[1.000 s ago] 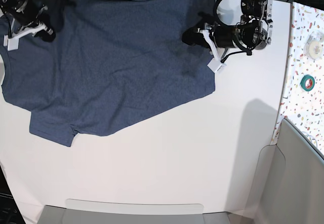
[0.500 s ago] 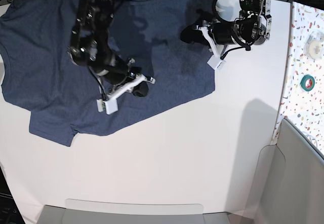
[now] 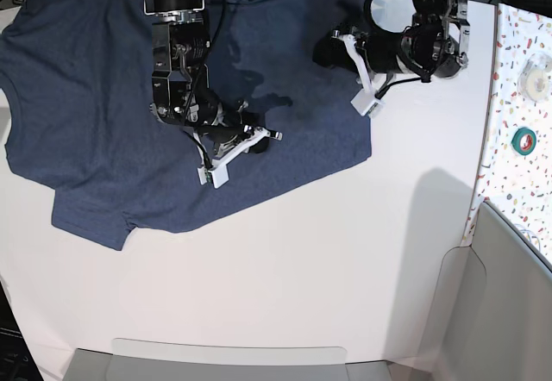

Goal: Layout the t-shirt on the table in an organized manner, then fold the t-shirt properly
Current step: 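Move the right gripper onto the t-shirt middle and press it down, then release the shoulder and move the left gripper to the t-shirt side edge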

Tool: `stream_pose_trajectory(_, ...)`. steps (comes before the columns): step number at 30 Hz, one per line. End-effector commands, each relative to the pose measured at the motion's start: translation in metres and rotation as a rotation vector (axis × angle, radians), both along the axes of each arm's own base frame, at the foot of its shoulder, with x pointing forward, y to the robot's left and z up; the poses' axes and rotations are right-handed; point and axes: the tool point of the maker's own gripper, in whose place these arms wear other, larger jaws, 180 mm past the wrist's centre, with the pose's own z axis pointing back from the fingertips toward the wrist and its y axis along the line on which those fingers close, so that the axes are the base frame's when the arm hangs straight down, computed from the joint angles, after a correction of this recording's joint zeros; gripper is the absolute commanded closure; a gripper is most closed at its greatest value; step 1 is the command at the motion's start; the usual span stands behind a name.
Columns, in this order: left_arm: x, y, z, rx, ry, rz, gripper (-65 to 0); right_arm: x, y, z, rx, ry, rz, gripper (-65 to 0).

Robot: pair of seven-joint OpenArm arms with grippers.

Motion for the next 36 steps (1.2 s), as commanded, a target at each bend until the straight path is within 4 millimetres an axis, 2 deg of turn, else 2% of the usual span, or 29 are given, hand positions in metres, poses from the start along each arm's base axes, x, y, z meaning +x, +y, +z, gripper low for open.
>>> stream_pose_trajectory(1,0.011,-0.004,0.027,-0.046,-0.083,-0.007,-0.5,-0.006,-0.004,-0.01,-0.033,0.039,0.008,0.0)
stream_pose_trajectory(3,0.025,0.003,0.053,-0.089,-0.155,0.028,-1.1,-0.008,-0.004,-0.013,-0.035,0.048,0.009,0.0)
stream_pose_trajectory(5,0.047,0.022,0.073,-0.129,-0.215,0.104,-5.0,-0.008,-0.004,-0.013,-0.035,0.049,0.008,0.0)
stream_pose_trajectory(7,0.062,0.046,0.081,-0.133,-0.247,0.187,-10.3,-0.008,-0.004,-0.013,-0.035,0.051,0.008,0.0)
stream_pose_trajectory(9,0.075,0.076,0.08,-0.118,-0.254,0.289,-17.3,-0.01,-0.004,-0.014,-0.035,0.055,0.011,0.0)
stream_pose_trajectory(11,0.085,0.102,0.07,-0.127,-0.221,0.384,-22.1,-0.012,-0.004,-0.016,-0.036,0.062,0.013,0.0)
stream_pose_trajectory(12,0.091,0.112,0.063,-0.138,-0.197,0.422,-22.6,-0.013,-0.004,-0.017,-0.036,0.065,0.013,0.0)
stream_pose_trajectory(15,0.097,0.125,0.031,-0.184,-0.075,0.49,-20.9,-0.015,-0.004,-0.019,-0.036,0.071,0.013,0.0)
stream_pose_trajectory(18,0.101,0.138,0.005,-0.208,0.024,0.541,-14.6,-0.017,-0.004,-0.02,-0.036,0.074,0.013,0.0)
stream_pose_trajectory(22,0.118,0.146,-0.011,-0.231,0.079,0.596,0.0,-0.02,-0.004,-0.022,-0.038,0.081,0.018,0.0)
stream_pose_trajectory(26,0.133,0.165,-0.024,-0.122,0.06,0.646,-0.1,-0.024,-0.002,-0.024,-0.061,0.075,0.052,0.0)
stream_pose_trajectory(29,0.14,0.166,-0.037,0.019,0.04,0.616,-0.1,-0.026,0.001,-0.024,-0.067,0.073,0.07,0.0)
stream_pose_trajectory(32,0.138,0.16,-0.054,0.15,0.032,0.55,-0.1,-0.026,0.001,-0.024,-0.067,0.073,0.07,0.0)
stream_pose_trajectory(36,0.128,0.141,-0.069,0.216,0.052,0.463,-0.1,-0.024,0.001,-0.023,-0.067,0.07,0.069,0.0)
